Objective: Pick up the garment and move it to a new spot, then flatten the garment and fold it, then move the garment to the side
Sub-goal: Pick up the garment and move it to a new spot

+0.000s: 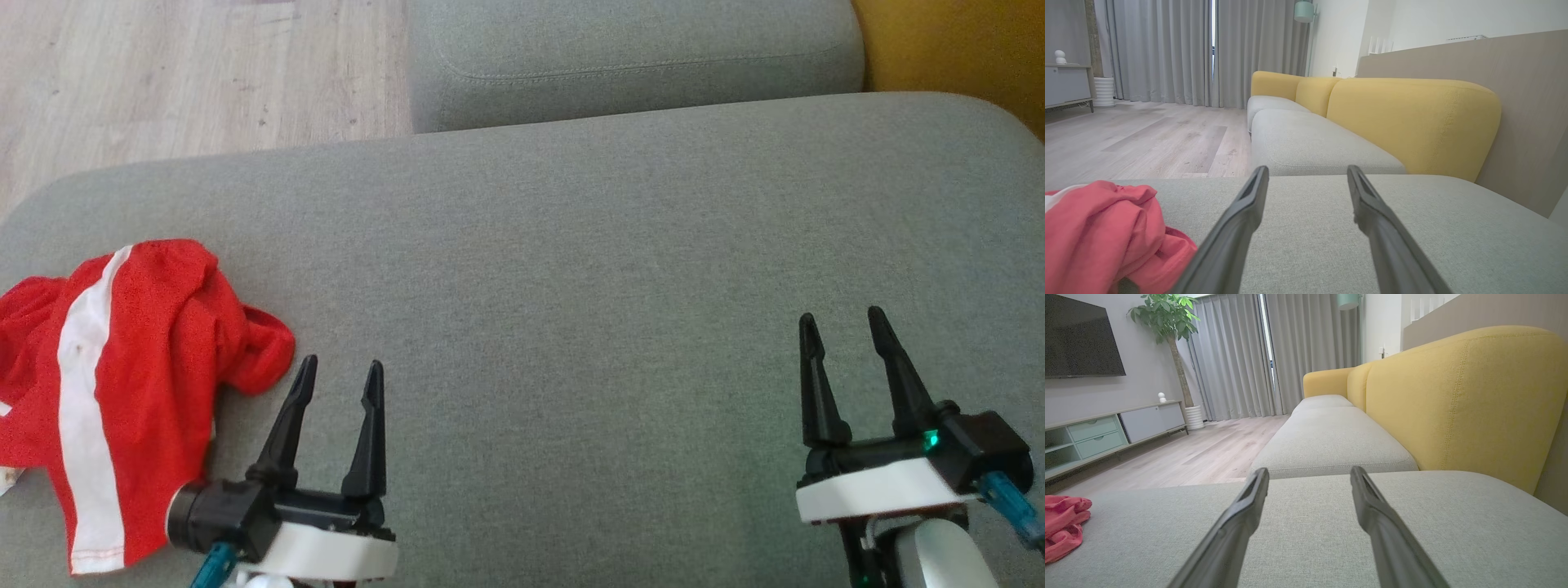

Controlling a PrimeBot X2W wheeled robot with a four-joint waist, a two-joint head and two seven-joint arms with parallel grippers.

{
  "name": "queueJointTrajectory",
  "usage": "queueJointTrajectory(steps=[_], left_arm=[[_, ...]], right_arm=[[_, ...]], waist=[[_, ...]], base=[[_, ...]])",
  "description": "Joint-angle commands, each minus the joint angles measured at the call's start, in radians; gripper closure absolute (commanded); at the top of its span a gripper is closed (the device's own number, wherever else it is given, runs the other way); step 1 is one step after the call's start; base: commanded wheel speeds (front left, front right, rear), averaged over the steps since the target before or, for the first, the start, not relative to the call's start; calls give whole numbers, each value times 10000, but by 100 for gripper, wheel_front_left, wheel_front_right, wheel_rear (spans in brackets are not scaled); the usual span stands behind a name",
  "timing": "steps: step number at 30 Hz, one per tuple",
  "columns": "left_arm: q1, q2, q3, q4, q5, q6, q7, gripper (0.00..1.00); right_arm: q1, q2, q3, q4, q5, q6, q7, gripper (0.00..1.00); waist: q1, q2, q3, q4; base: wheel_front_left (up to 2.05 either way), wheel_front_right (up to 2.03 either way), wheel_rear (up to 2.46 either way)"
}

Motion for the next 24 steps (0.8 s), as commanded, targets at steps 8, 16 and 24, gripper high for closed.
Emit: queueJointTrajectory(steps=[8, 16, 24], left_arm=[[-337, -24, 207, -225, -193, -27, -95, 0], [-340, -25, 290, -130, -310, 102, -95, 0], [-174, -25, 562, -5, -320, 264, -95, 0]], right_arm=[[-256, -85, 227, -297, 180, -7, -137, 0], [-284, -85, 557, -222, 239, -7, -137, 0], [-180, -85, 1162, -178, 338, -7, -138, 0]], waist=[[0, 0, 21, 95], [0, 0, -63, 446], [0, 0, -314, 1353]], base=[[0, 0, 0], [0, 0, 0], [0, 0, 0]])
